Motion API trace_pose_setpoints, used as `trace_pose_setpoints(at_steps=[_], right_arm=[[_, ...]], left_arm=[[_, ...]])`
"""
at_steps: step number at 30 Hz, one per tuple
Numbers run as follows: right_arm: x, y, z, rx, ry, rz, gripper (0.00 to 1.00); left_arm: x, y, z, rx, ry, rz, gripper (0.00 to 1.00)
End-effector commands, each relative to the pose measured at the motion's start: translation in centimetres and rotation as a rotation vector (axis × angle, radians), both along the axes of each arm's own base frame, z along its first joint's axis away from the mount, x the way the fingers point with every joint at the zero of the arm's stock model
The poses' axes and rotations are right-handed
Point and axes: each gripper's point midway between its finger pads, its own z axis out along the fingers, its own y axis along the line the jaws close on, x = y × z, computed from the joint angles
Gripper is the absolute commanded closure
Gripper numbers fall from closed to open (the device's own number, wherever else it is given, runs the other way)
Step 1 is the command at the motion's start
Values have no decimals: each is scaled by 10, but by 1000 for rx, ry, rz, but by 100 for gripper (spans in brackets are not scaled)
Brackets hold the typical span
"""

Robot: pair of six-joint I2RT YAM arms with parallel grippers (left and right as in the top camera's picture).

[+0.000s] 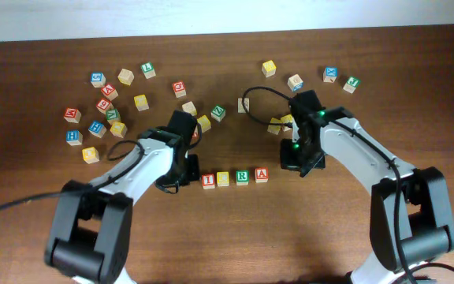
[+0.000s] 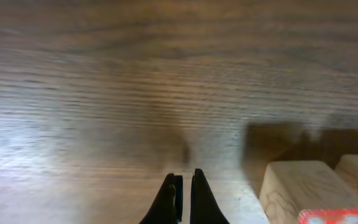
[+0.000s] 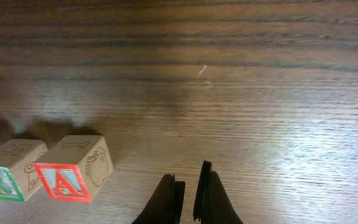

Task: Spell out ICRA
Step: 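Bring both grippers down to the ends of the ICRA row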

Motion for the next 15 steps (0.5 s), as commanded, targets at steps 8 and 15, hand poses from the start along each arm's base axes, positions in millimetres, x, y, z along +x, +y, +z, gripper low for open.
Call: trace_pose_setpoints(at_steps=[8,15], right_arm=[[-13,15,-29,-8,81,0,96],[-19,35,-34,-8,89,14,96]], left_arm=[[-14,-26,-18,-144,107,5,100],[-19,-29,-18,-161,129,6,100]])
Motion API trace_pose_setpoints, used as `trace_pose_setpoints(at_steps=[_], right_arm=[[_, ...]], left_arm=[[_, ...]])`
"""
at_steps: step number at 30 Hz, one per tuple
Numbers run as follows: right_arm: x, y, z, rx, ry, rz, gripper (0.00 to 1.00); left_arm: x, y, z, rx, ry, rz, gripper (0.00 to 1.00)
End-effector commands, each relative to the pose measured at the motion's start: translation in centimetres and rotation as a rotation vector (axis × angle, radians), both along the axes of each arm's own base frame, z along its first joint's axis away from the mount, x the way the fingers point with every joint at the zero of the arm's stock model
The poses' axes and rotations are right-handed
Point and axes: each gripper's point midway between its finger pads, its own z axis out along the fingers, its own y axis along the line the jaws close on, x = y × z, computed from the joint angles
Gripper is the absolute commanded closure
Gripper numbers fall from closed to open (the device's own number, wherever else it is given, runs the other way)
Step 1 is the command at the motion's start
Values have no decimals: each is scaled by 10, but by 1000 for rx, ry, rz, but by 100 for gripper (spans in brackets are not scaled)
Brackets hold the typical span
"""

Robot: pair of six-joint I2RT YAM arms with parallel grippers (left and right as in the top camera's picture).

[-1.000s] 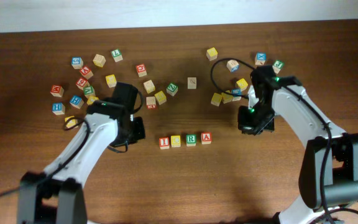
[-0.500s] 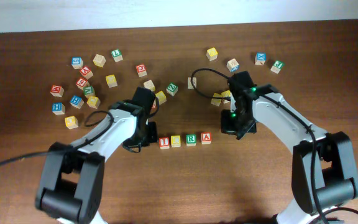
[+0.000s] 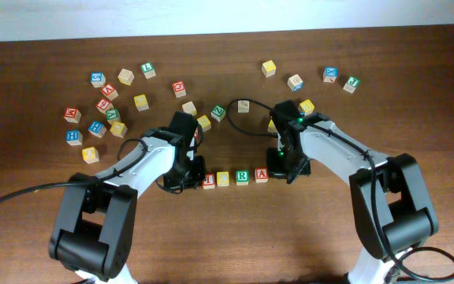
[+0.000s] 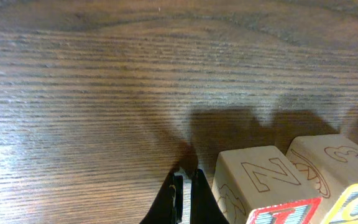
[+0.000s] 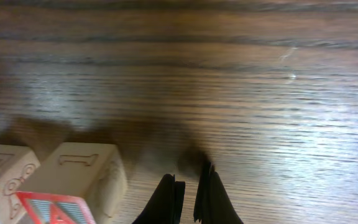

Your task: Spell out ICRA

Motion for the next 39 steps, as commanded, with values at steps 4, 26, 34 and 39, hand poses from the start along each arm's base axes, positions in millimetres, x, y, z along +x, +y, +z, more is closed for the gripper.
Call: trace_pose_setpoints(at_steps=[4,26,34,39], right_arm=[[-3,9,-3,13,11,-27,96],[-1,42,0,114,-14,8,96],[-1,45,1,133,-7,-5,96],[-1,49,3,156,-4,-3,96]], left_arm=[[-11,0,-10,4,55,5,100],[-3,-16,-9,-43,8,-22,100],[-3,-21,-7,-71,12,-23,100],[-6,-31,-7,-75,5,-53,100]])
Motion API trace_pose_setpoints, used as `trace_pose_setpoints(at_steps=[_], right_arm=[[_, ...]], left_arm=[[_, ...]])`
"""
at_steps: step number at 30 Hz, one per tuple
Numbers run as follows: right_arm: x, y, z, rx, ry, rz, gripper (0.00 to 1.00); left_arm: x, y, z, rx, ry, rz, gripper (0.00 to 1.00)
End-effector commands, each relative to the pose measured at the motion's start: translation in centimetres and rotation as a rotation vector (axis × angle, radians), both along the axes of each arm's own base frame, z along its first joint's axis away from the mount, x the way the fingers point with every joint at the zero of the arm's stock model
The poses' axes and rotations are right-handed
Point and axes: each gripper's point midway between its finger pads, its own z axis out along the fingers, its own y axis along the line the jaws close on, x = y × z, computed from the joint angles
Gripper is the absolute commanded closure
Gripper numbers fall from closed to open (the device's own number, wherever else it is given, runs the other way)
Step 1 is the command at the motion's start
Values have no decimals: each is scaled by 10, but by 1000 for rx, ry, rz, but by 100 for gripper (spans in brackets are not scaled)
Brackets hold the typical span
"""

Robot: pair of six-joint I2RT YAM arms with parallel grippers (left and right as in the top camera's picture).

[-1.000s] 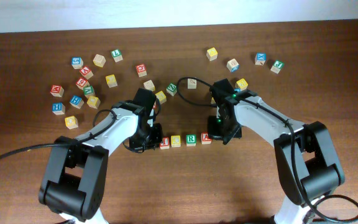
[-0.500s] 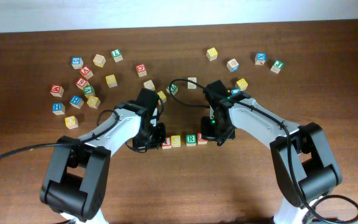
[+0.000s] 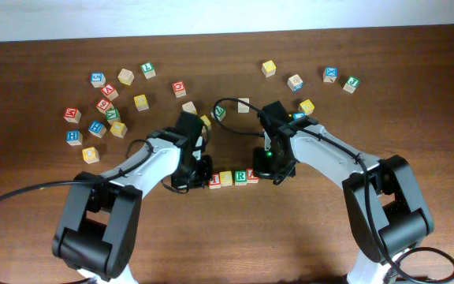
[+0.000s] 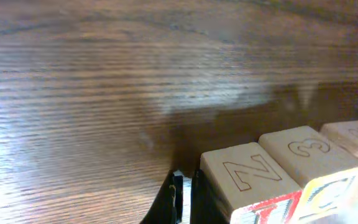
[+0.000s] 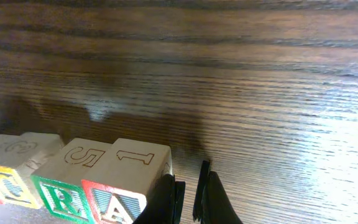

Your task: Spell out ICRA

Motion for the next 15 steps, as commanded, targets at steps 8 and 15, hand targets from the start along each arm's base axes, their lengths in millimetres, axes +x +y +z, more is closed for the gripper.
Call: trace_pose_setpoints(at_steps=[8,15], right_arm=[[-4,5,-3,18,21,-1,96],[-6,3,-3,8,27,-2,96]], left_arm=[[-4,-10,-7,-4,1,-23,100],[1,18,2,80,16,29,100]])
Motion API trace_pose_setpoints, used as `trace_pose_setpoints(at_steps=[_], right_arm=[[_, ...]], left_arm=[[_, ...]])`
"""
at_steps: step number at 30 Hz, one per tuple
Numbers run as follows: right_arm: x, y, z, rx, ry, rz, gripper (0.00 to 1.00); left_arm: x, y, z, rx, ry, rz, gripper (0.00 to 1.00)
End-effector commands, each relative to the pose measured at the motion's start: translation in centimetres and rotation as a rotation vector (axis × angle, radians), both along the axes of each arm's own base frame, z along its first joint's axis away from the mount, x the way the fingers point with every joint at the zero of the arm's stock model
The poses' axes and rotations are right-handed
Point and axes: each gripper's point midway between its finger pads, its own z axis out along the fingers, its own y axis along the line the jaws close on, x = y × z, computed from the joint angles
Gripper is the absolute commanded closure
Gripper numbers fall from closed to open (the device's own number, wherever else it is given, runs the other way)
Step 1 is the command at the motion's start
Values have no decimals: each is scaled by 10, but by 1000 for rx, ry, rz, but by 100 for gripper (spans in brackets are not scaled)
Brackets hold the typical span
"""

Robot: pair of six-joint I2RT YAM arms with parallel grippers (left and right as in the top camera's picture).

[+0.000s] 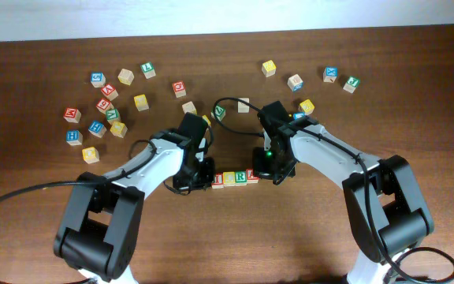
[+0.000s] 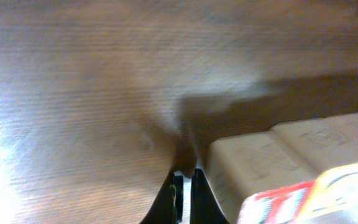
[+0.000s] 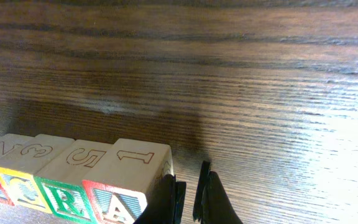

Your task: Spell out ICRA

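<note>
Four letter blocks stand in one tight row on the wooden table (image 1: 227,237), reading I (image 1: 217,181), C (image 1: 228,179), R (image 1: 241,177), A (image 1: 252,176). My left gripper (image 1: 200,177) is shut and empty, and its tips (image 2: 184,182) rest against the left side of the I block (image 2: 272,180). My right gripper (image 1: 269,169) is likewise shut on nothing, and its tips (image 3: 190,186) sit against the right side of the A block (image 3: 120,202). In the right wrist view the R (image 3: 61,194), C (image 3: 18,186) and I blocks run off to the left.
Several loose letter blocks lie scattered at the back left (image 1: 105,102). More lie at the back right (image 1: 331,75). A few sit just behind the arms, among them a green one (image 1: 219,113) and a plain one (image 1: 243,104).
My left gripper has shifted a little to the right with the I block before it. The row is now packed tight, and all four blocks show in the right wrist view.
At first both shut grippers stood away from the ends of a loosely spaced I C R A row. Then each stood at its end of the row. Later the row was shorter and sat further left, and now the blocks touch each other.
</note>
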Motion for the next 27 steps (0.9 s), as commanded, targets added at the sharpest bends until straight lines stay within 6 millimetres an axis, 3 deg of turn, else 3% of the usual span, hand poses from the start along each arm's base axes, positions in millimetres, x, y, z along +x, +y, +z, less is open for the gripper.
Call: trace_pose_setpoints(at_steps=[1,4,7,12,19,27], right_arm=[[-4,-3,-5,-28,13,-3,96],[-3,-10,-7,-66,6,-6,96],[-2,-10,-7,-68,2,-6,96],[7,-32,-10,-154,-31,-36,92],[12,-60,-11,-180,-15,-58,92],[16,-95,-11,-185,18,-124,92]], left_arm=[[11,26,13,56,-5,56,100],[9,29,42,40,-54,11,100],[-21,16,51,0,33,-27,100],[-53,-15,35,14,69,-77,100],[-53,-35,17,73,-1,-71,100],[-45,-32,-15,210,-79,-93,100]])
